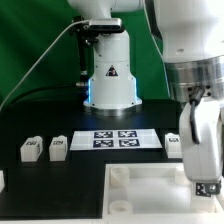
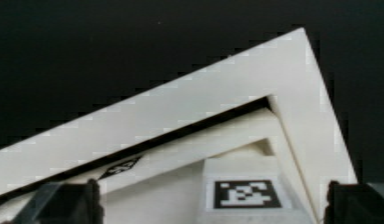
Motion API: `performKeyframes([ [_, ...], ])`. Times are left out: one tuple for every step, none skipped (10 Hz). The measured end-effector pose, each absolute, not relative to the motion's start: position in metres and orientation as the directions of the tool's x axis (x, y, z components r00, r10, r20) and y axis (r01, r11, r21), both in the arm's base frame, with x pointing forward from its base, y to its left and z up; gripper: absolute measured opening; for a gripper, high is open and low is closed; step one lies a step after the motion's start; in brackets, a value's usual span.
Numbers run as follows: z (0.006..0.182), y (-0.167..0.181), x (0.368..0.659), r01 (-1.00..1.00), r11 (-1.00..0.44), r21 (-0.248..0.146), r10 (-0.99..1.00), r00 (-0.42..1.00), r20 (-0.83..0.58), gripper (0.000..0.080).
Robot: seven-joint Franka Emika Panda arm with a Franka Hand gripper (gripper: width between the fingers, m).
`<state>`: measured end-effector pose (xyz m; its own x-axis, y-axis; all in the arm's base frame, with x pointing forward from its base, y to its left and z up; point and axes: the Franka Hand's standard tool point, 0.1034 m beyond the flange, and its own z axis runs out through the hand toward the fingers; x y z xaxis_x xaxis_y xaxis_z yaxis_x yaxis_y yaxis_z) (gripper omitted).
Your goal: Assemble one leg
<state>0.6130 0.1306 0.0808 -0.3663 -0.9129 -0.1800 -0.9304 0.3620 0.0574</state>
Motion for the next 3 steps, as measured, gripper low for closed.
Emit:
performKeyframes([
  [0.0873,0.1359,0.609,-0.932,0.358,0.056,-0.913,-0.362,-0.186,0.0648],
  [0.0903,0.139,0.6078,-0.932,0.357,0.056,-0.913,-0.361,-0.192,0.0648],
  [0.0882,0.138,0.6074,-0.932,0.357,0.058,-0.913,-0.361,-0.19,0.0648],
])
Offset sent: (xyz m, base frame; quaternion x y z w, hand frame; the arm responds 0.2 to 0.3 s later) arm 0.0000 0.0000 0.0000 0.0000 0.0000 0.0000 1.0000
